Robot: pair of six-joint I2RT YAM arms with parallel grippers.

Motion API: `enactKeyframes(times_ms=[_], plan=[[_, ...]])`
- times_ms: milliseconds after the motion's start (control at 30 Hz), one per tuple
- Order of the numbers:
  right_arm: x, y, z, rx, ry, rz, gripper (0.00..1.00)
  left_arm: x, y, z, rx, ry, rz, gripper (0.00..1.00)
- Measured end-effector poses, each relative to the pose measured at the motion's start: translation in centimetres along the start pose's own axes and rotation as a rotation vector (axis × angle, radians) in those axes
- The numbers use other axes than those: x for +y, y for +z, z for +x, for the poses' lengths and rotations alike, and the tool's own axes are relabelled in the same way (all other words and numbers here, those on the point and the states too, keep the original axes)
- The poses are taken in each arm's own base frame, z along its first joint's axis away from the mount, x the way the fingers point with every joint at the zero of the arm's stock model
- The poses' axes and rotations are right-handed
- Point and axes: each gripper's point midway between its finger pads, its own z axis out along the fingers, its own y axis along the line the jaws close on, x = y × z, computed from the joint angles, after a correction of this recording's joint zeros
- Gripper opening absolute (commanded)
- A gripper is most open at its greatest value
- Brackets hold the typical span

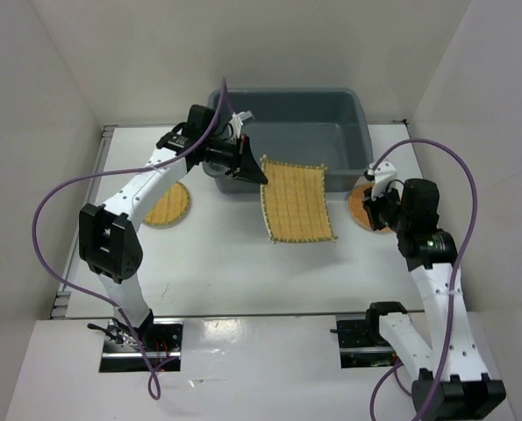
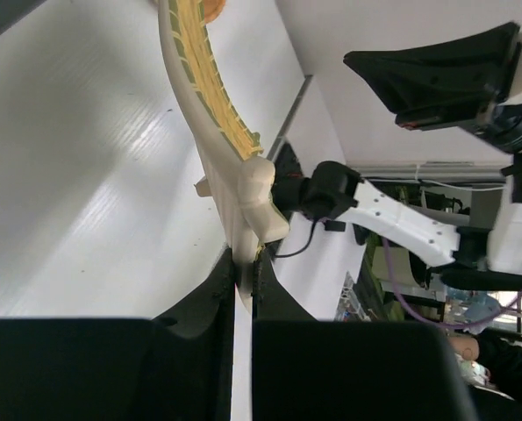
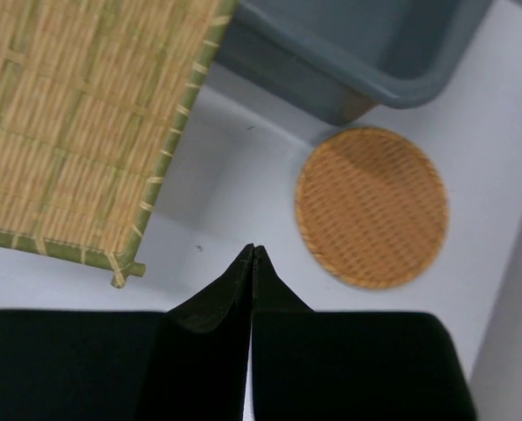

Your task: Place the mixed dishes into the plastic bin

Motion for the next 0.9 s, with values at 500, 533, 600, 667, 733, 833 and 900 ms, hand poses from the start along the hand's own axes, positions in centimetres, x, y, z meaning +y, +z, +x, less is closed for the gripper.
enactKeyframes(times_ms=[500, 533, 600, 667, 733, 833, 900], plan=[[-4.5, -4.5, 0.0, -0.121, 0.018, 0.384, 0.03, -3.3, -0.8, -7.1, -0.054, 0.014, 0.086, 0.0], [-4.5, -4.4, 0.5, -0.112, 0.021, 0.387, 0.04, -3.3, -0.7, -8.0, -0.062, 0.022, 0.091, 0.0], [-4.5, -4.3, 1.0, -0.103, 0.025, 0.391, 0.04, -3.2, -0.5, -9.7, -0.077, 0.041, 0.102, 0.0], [-4.5, -4.4, 0.8, -0.114, 0.024, 0.396, 0.04, -3.1, -0.2, -11.9, -0.096, 0.056, 0.11, 0.0], [-4.6, -4.6, 0.5, -0.127, 0.023, 0.404, 0.04, -2.5, 0.1, -13.9, -0.117, 0.084, 0.133, 0.0], [-4.6, -4.7, 0.4, -0.139, 0.021, 0.409, 0.04, -1.0, 0.2, -15.8, -0.147, 0.077, 0.176, 0.0], [-4.6, -4.7, 0.3, -0.141, 0.02, 0.408, 0.04, 0.6, 0.1, -16.3, -0.152, 0.028, 0.179, 0.0]])
